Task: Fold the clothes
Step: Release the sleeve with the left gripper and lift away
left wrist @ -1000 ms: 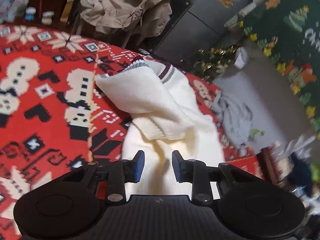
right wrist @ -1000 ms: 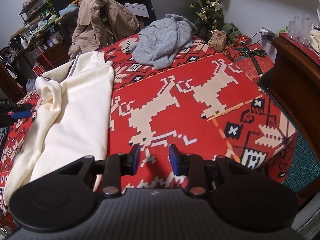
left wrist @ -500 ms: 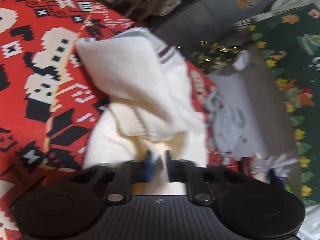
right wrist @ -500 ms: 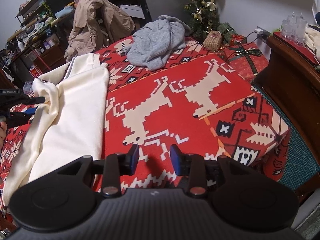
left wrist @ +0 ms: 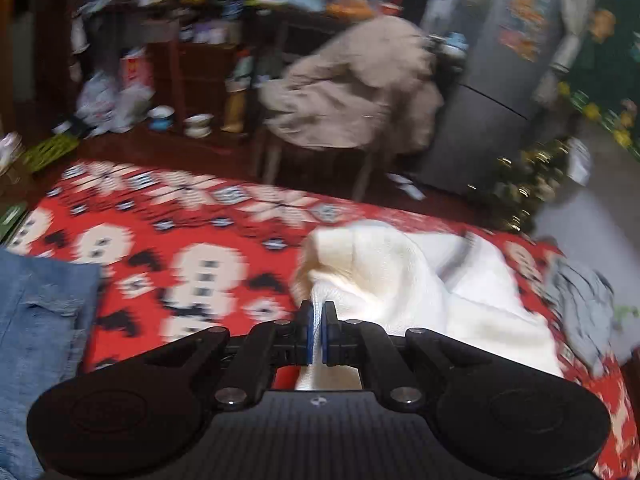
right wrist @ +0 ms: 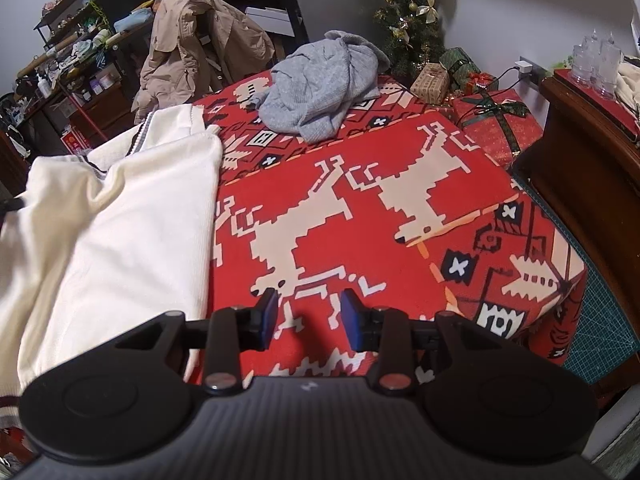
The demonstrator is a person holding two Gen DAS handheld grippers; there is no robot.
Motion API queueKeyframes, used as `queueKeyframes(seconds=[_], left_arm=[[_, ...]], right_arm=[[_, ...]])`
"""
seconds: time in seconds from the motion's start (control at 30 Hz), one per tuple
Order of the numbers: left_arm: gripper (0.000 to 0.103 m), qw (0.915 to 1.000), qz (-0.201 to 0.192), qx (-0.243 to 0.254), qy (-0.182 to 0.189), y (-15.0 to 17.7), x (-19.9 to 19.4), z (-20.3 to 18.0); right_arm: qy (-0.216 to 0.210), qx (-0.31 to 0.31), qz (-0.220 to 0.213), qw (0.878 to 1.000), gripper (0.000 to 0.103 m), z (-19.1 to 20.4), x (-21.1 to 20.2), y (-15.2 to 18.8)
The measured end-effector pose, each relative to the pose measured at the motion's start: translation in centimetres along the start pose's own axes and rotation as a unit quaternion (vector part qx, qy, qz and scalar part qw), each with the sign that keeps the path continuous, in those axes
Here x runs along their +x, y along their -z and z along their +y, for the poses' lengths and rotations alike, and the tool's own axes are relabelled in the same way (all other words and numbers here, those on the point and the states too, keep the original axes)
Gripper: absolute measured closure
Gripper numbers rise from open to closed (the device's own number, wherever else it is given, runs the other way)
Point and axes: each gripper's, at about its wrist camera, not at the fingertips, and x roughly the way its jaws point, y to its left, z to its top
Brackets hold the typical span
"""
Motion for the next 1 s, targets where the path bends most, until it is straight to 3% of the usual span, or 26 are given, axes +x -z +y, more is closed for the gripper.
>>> queueKeyframes(seconds=[0.17, 0.37, 0.47, 0.53, 0.7, 0.87, 1.0], left_arm=[[0.099, 0.9987, 0.004, -0.003, -0.050, -0.2, 1.2, 3.9], [0.097, 0.9971, 0.033, -0.015, -0.067, 1.7, 3.1, 5.9], [0.090, 0.9963, 0.033, -0.025, -0.075, 2.3, 3.0, 6.3], [0.077, 0.9964, 0.032, -0.026, -0.074, 2.5, 2.1, 6.5], [0.069, 0.9966, 0.030, -0.026, -0.072, 3.0, 0.1, 7.0], [0.063, 0.9990, 0.031, -0.024, -0.022, 4.8, -3.4, 6.3], [0.063, 0.9975, 0.055, -0.041, 0.017, 7.4, -5.3, 5.6]], right_arm=[[0.000, -0.008, 0.000, 1.000, 0.065, 1.0, 0.2, 0.0], [0.002, -0.026, -0.002, 1.000, 0.065, 2.2, -0.1, -0.4], [0.002, -0.031, -0.005, 1.000, 0.065, 2.5, -0.3, -0.7], [0.000, -0.034, -0.008, 0.999, 0.065, 2.8, -0.5, -0.8], [-0.011, -0.045, -0.012, 0.999, 0.064, 3.6, -0.7, -0.8], [-0.038, -0.066, -0.018, 0.997, 0.064, 4.7, -0.8, -0.5], [-0.057, -0.092, -0.018, 0.994, 0.064, 6.2, -0.5, 0.4]])
